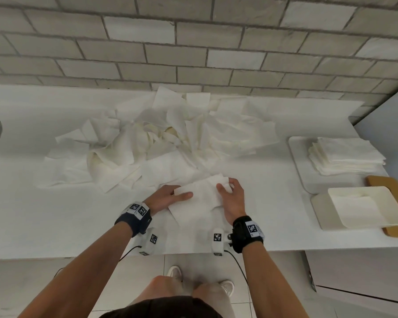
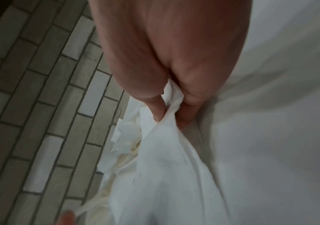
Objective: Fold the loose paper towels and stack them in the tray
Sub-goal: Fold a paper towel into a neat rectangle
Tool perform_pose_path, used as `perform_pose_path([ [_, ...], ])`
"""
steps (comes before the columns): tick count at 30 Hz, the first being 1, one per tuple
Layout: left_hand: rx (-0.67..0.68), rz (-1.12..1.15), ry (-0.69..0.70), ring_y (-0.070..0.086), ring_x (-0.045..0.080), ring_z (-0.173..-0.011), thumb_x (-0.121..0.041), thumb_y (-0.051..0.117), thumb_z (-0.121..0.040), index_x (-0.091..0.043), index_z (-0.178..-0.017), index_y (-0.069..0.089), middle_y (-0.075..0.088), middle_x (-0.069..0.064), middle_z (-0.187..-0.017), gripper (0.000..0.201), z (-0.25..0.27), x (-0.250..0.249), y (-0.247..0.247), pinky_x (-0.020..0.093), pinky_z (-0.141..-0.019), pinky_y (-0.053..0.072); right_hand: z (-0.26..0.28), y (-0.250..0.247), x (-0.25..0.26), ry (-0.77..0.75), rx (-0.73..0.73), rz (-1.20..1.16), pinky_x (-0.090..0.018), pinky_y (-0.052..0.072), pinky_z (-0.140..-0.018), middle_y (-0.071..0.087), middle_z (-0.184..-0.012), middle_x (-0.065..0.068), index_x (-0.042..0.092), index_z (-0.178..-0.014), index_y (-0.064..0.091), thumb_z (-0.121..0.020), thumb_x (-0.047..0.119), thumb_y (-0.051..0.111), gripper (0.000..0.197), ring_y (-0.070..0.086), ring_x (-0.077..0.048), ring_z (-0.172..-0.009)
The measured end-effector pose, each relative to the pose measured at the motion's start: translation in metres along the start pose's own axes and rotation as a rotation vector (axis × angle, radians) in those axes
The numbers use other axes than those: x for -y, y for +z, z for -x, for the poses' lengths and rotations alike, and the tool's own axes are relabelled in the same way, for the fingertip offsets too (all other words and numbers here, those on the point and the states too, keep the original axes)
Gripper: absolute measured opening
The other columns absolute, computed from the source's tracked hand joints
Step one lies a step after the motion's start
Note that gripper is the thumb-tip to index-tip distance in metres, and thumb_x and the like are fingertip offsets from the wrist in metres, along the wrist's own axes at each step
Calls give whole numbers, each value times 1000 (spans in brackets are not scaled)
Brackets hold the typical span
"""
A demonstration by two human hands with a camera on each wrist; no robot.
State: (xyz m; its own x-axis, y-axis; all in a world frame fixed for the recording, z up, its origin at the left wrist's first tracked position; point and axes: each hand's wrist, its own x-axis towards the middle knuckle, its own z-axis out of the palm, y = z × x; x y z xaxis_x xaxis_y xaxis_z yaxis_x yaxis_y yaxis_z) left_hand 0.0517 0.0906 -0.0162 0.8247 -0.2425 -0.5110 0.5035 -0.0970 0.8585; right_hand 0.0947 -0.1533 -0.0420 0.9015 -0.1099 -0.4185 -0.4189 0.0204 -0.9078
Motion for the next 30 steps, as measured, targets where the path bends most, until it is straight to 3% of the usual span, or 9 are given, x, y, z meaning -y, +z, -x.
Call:
perform_pose_path([
  [3,36,-63,57,71,12,-120,-31,86,-88,-23,-132,72,76,-8,-127,46,-1,11,-6,35,-105,55,5,3,-7,54,-46,-159,-47,64,-95,71,-124,-12,13,-123,62,-100,5,74,27,72,-29,-108],
  [6,31,-207,125,72,9,-114,-32,85,-90,-20,-126,75,78,-11,-119,39,-6,20,-14,33,-103,54,4,2,-9,-8,-108,146,-43,60,-92,68,-115,1,22,-120,58,-98,22,77,30,69,-20,-101],
  [9,-110,-349,167,68,4,-81,-37,76,-97,-20,-92,75,74,-14,-83,18,-12,22,-17,32,-85,53,-1,-7,-5,-182,-123,436,-29,50,-82,67,-98,6,15,-111,61,-99,24,77,22,67,-19,-91],
  [12,-295,-467,216,70,3,-79,-31,76,-97,-28,-86,77,76,-15,-82,11,-16,20,-14,29,-82,54,-8,-15,-2,-289,-125,606,-26,40,-75,64,-96,-2,14,-92,60,-98,21,79,21,60,-21,-87],
  [15,-400,-541,248,69,6,-78,-20,80,-94,-19,-86,80,76,-9,-84,8,-16,16,-4,27,-82,55,-11,-18,-4,-294,-124,635,-25,36,-67,55,-92,-4,17,-75,49,-91,22,87,41,51,-19,-79],
  [19,-489,-580,292,70,9,-81,-22,82,-91,-20,-84,76,72,-4,-91,10,-9,11,5,30,-84,57,-8,-25,0,-249,-157,572,-31,46,-82,54,-100,-2,15,-71,49,-81,32,95,50,58,-25,-89],
  [22,-518,-472,266,69,5,-82,-28,84,-90,-20,-81,75,73,-7,-89,15,5,4,11,19,-79,54,-5,-35,11,-278,-187,569,-35,49,-90,53,-100,1,16,-68,50,-73,42,99,56,59,-28,-94],
  [25,-506,-392,199,69,2,-77,-30,83,-91,-19,-77,74,76,-9,-79,19,19,1,18,11,-72,49,-9,-45,25,-337,-170,627,-31,42,-88,54,-104,0,13,-71,57,-71,48,98,54,53,-25,-99],
  [30,-486,-391,143,71,5,-63,-24,76,-97,-12,-81,67,75,-3,-71,22,18,17,28,25,-70,57,-24,-41,22,-307,-61,917,-46,49,-89,55,-111,0,19,-76,59,-81,62,86,50,51,-28,-107],
])
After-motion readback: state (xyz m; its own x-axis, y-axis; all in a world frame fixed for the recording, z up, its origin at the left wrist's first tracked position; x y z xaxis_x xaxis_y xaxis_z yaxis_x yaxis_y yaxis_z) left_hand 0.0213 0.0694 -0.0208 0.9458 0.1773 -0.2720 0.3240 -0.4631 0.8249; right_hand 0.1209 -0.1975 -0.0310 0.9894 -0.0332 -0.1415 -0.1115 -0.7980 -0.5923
